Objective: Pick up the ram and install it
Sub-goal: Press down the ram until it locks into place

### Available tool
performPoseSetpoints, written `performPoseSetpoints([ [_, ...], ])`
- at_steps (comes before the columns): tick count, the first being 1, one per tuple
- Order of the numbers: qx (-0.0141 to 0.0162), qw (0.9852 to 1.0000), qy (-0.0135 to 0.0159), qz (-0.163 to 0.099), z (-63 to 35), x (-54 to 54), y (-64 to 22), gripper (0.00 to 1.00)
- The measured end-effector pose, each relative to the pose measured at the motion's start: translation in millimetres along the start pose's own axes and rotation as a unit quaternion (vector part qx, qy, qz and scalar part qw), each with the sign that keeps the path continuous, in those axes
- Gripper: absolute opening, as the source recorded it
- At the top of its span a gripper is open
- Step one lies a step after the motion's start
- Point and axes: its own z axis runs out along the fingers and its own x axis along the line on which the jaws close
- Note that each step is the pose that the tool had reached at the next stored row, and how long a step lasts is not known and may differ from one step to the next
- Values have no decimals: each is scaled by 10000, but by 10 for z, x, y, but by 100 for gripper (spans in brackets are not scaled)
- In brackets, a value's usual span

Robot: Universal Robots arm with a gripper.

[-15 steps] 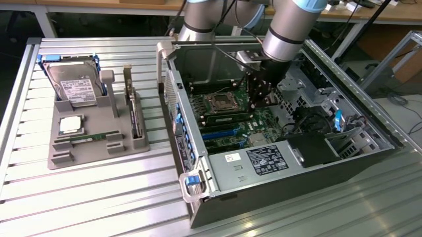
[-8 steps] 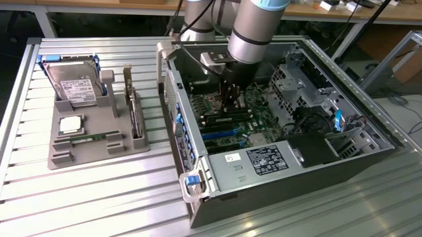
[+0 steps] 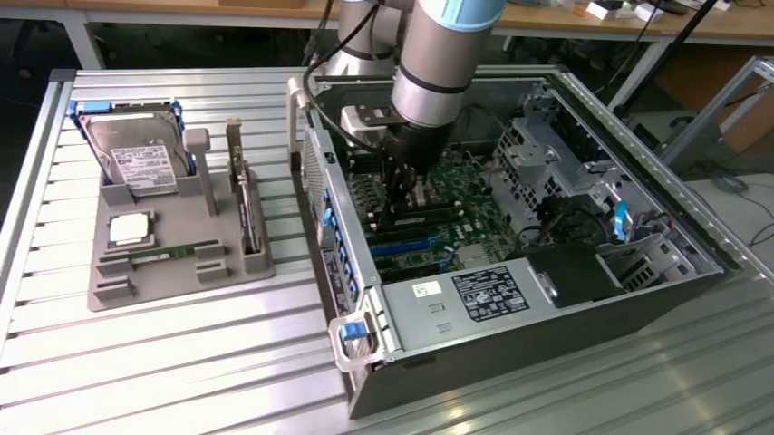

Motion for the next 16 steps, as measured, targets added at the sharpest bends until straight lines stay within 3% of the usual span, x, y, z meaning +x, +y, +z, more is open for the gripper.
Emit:
performPoseSetpoints([
  [2,0,10000,-38,-1,37,1,1,10],
  [3,0,10000,-76,-4,42,8,0,10],
  [5,5,10000,-87,-4,-1,6,-34,10],
  [8,1,10000,-81,-4,-22,10,-291,10],
  [12,-8,10000,-82,-4,-40,13,-714,10],
  [14,-14,10000,-81,-4,-46,14,-855,10],
  [15,-26,10000,-82,-4,-54,15,-1051,10],
  [16,-34,10000,-82,-4,-57,16,-1145,10],
])
